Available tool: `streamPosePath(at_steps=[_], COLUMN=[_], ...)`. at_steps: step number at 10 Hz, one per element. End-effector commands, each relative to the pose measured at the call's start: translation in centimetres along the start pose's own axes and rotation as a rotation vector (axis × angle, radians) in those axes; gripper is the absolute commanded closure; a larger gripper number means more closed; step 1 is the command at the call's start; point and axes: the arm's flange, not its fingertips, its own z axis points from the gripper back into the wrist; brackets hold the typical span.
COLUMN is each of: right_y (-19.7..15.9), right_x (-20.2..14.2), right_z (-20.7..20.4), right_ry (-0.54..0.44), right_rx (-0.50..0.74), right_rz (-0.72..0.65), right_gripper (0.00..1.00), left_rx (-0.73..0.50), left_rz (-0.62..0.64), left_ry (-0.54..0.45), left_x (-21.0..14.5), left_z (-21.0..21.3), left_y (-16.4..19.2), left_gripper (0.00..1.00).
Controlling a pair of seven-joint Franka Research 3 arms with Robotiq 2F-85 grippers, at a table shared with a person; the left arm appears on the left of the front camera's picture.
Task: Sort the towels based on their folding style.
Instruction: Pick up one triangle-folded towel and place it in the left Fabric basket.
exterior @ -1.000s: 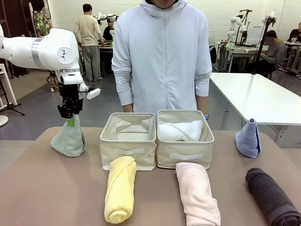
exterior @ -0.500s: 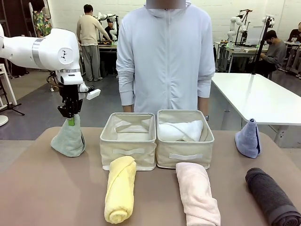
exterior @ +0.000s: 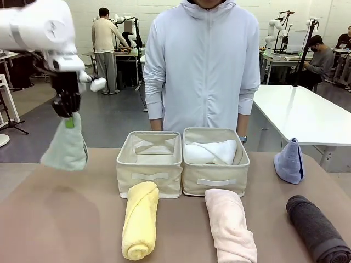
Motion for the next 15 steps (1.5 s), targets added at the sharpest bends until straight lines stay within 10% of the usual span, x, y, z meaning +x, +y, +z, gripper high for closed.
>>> streamPosePath(at_steps=[1,5,13,15], right_y=[-0.1,-0.1,-0.1,-0.1], right_x=[0.2,0.2,0.2,0.2], right_z=[0.2,0.2,0.2,0.2], right_ry=[-0.022,-0.022,-0.022,-0.022], right_rx=[0.01,0.01,0.01,0.01], right_rz=[0.02,0.02,0.02,0.02], right_gripper=[0.0,0.0,0.0,0.0], left_rx=[-0.049,-0.06,-0.034,-0.001], left_rz=[0.15,0.304,0.218,0.184], left_ry=[-0.078,-0.145,-0.11,-0.104], left_x=[-0.3,0.5,-0.1,2.0], left_z=[4.5,8.0,8.1,9.0], left_y=[-1.1,-3.4,-3.7,-3.6], left_gripper=[1.0,1.0,1.0,0.84])
